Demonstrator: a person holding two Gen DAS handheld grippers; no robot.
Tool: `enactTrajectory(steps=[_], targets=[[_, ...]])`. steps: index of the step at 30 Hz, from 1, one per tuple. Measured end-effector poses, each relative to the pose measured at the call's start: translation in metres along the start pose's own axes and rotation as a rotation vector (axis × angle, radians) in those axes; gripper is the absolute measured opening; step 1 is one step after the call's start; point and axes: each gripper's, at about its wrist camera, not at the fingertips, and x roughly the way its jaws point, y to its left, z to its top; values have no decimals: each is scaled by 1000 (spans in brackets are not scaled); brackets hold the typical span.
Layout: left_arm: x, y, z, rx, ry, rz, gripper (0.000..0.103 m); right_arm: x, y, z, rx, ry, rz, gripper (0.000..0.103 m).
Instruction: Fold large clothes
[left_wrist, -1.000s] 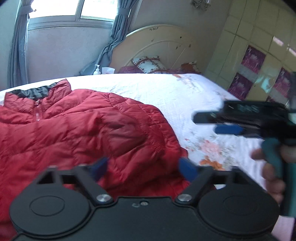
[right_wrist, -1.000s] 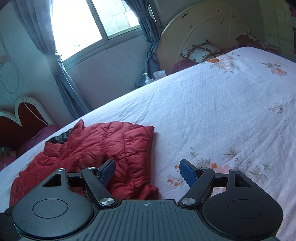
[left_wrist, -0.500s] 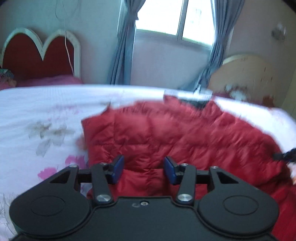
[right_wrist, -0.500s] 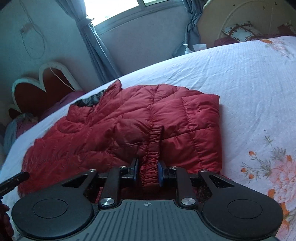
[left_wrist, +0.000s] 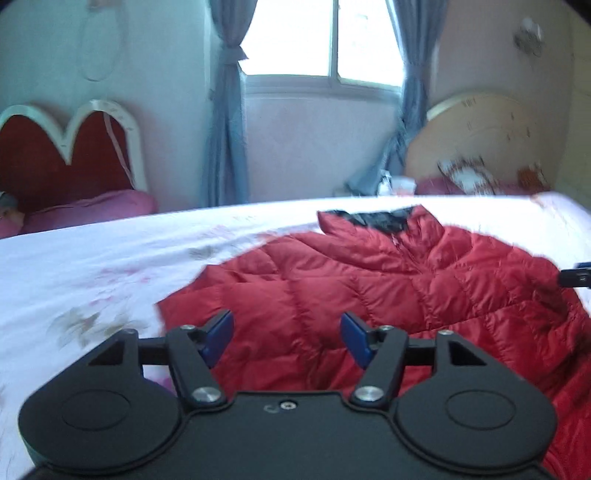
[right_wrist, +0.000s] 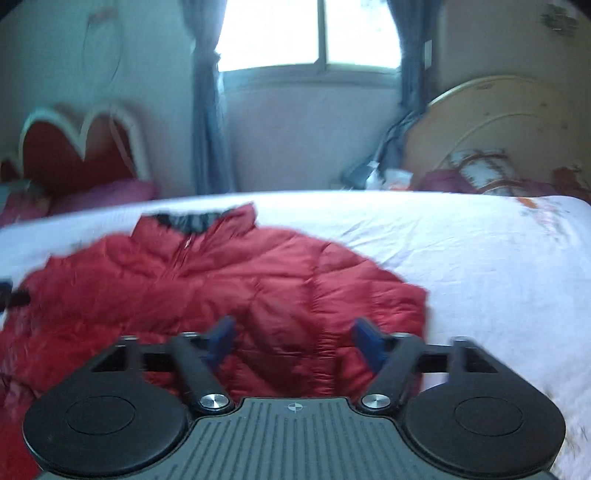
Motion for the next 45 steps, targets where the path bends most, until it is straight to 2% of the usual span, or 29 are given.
enactTrajectory(steps=[3,4,5,8,12,15,16,17,20,23,26,29,32,34,36,38,40,43,44,45], targets=[[31,-2,-2,20,63,-1,58,43,6,2,-28,91,-18,53],[36,0,-5,19,64,1,58,51,5,3,-21,91,-13,51],[39,2,-6,12,55,6,58,56,4,4,-16,81,-3,44],[42,7,-8,-15,44,14,59,67,8,6,-38,46,-10,43],[48,10,-14,-17,56,19,65,79,9,-1,-77,73,-17,43],[36,7,-6,-27,48,37,61,62,16,7,-83,45,-54,46],[26,2,-3,-30,19,24,61,49,21,9,-80,-1,-44,56],[18,-8,1,-26,-1,-9,63,39,28,11,-83,-35,-19,71],[16,-48,8,62,-23,-57,76,38,59,12,-117,-18,68,73],[34,-66,11,89,11,-72,76,56,88,6,-201,24,84,72],[59,-46,7,45,74,-16,76,78,84,0,-199,61,58,73],[61,-14,-3,6,72,2,77,84,53,0,-108,66,-5,72],[40,-3,-4,-16,68,12,73,66,44,2,-111,63,-41,72],[10,-5,-7,-23,28,1,74,35,41,-3,-104,16,-22,72],[-15,-11,-16,-26,-1,-47,74,11,43,-15,-115,6,8,72],[-20,-29,-24,24,8,-69,75,3,50,-27,-129,21,35,72],[-7,-42,-34,78,72,-40,78,11,53,-38,-146,84,-21,72],[-5,-36,-39,49,92,4,78,13,42,-36,-59,125,-67,72],[-16,-32,-38,33,71,9,81,0,41,-34,-57,98,-68,72],[-29,-26,-38,19,36,13,92,-15,42,-33,-65,58,-62,72]])
